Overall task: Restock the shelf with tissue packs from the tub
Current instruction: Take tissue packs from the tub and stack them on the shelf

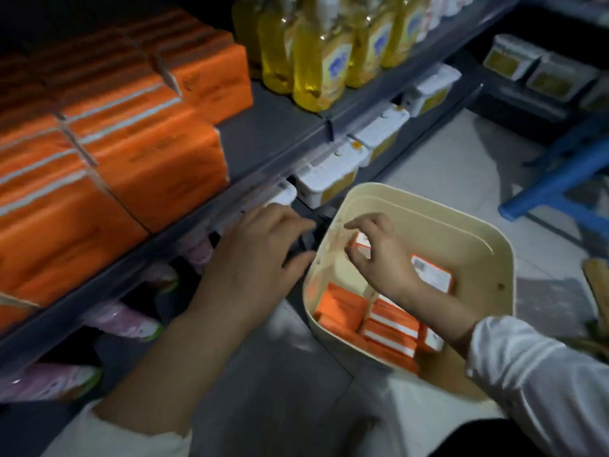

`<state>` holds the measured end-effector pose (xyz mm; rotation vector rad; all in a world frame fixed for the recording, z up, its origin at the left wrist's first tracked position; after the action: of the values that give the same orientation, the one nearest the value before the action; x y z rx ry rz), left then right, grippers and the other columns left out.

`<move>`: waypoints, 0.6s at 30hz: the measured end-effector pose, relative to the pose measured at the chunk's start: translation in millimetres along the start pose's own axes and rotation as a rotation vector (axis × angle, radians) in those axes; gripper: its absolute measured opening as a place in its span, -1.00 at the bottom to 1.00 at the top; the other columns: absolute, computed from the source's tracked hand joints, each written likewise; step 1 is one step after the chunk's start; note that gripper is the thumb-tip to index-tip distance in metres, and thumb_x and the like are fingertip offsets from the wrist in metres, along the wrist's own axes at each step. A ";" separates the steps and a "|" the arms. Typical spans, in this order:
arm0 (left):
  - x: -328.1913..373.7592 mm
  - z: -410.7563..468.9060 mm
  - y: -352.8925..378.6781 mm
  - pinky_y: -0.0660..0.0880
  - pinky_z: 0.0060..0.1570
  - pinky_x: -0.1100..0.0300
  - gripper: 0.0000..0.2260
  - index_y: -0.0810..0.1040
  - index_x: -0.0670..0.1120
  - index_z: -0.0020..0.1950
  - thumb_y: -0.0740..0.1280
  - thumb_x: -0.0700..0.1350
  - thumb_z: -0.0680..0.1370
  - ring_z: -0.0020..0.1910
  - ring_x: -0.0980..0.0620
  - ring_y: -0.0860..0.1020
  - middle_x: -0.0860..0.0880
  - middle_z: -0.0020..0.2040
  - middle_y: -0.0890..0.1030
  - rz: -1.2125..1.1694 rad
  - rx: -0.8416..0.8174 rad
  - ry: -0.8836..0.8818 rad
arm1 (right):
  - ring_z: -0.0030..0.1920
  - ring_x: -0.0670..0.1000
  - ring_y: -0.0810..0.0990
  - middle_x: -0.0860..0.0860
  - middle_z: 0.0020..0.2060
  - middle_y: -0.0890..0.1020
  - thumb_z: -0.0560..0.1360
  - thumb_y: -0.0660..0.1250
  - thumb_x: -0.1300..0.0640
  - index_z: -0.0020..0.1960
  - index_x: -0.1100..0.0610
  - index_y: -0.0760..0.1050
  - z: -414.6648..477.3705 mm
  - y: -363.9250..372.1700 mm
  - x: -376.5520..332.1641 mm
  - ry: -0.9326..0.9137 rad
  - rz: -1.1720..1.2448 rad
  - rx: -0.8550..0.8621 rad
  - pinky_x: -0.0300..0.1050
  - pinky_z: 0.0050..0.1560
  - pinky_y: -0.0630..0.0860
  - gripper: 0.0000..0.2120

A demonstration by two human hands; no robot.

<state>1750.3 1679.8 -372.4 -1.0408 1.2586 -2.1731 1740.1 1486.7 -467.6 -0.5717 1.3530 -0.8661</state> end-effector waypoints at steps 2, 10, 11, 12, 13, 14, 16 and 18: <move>3.1 -5.6 27.8 0.47 -0.01 0.07 -0.71 0.59 -0.02 0.14 0.40 0.01 0.45 0.04 -0.02 0.51 0.01 0.03 0.56 0.018 -0.165 0.015 | 0.13 0.08 0.46 0.14 0.11 0.46 0.39 0.40 0.28 0.19 0.18 0.50 -18.2 4.4 23.9 0.078 -0.017 -0.101 -0.14 0.19 0.35 -0.64; 5.5 -7.8 78.4 0.41 0.05 0.17 -0.66 0.48 0.09 0.28 0.29 0.09 0.52 0.16 0.10 0.41 0.12 0.13 0.47 0.043 -0.421 -0.024 | 0.16 0.11 0.52 0.14 0.16 0.55 0.45 0.38 0.16 0.24 0.18 0.46 -56.5 43.1 106.8 0.340 -0.082 -0.451 -0.10 0.17 0.41 -0.62; 4.4 -8.5 81.7 0.41 0.04 0.17 -0.67 0.47 0.10 0.29 0.28 0.10 0.53 0.17 0.12 0.40 0.14 0.14 0.46 0.044 -0.433 -0.031 | 0.18 0.11 0.52 0.13 0.17 0.56 0.45 0.38 0.14 0.25 0.18 0.45 -58.9 51.6 111.4 0.348 -0.093 -0.505 -0.11 0.17 0.41 -0.61; 2.6 -9.3 84.8 0.41 0.04 0.17 -0.67 0.47 0.11 0.29 0.27 0.11 0.53 0.17 0.13 0.40 0.15 0.14 0.45 0.038 -0.443 -0.039 | 0.20 0.11 0.50 0.12 0.20 0.55 0.45 0.39 0.11 0.27 0.18 0.44 -60.8 60.5 115.1 0.356 -0.101 -0.560 -0.12 0.18 0.39 -0.58; 0.5 -10.4 87.8 0.42 0.05 0.16 -0.66 0.47 0.11 0.29 0.27 0.11 0.53 0.16 0.14 0.40 0.15 0.14 0.45 0.028 -0.454 -0.050 | 0.24 0.11 0.48 0.12 0.24 0.52 0.44 0.39 0.09 0.30 0.17 0.41 -62.5 69.4 118.3 0.359 -0.115 -0.611 -0.13 0.20 0.38 -0.54; -2.1 -11.8 91.1 0.43 0.07 0.13 -0.66 0.47 0.12 0.29 0.27 0.11 0.53 0.16 0.14 0.40 0.16 0.14 0.45 0.023 -0.472 -0.060 | 0.28 0.12 0.44 0.12 0.28 0.48 0.44 0.39 0.06 0.35 0.16 0.37 -63.7 77.7 122.1 0.356 -0.140 -0.652 -0.12 0.24 0.36 -0.48; -8.1 -14.8 96.1 0.44 0.08 0.08 -0.66 0.47 0.11 0.30 0.26 0.11 0.53 0.15 0.12 0.40 0.15 0.13 0.46 0.037 -0.512 -0.070 | 0.33 0.16 0.36 0.14 0.34 0.39 0.42 0.40 0.02 0.42 0.13 0.27 -65.9 91.1 133.0 0.365 -0.219 -0.700 -0.05 0.29 0.35 -0.37; -12.4 -15.6 98.2 0.45 0.06 0.09 -0.66 0.48 0.09 0.28 0.28 0.10 0.52 0.13 0.11 0.41 0.14 0.10 0.47 0.047 -0.521 -0.074 | 0.32 0.18 0.33 0.16 0.32 0.36 0.42 0.38 0.02 0.42 0.12 0.25 -67.7 96.5 148.8 0.406 -0.279 -0.685 0.03 0.28 0.37 -0.37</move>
<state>1745.0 1647.4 -467.0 -1.2514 1.8464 -1.7883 1692.3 1431.3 -642.8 -1.1793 1.9910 -0.7501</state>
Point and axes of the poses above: each hand's wrist, its own z-axis towards the middle knuckle, its own y-axis out of the palm, x = y × z, the point moved 4 cm from there along z, towards the middle knuckle
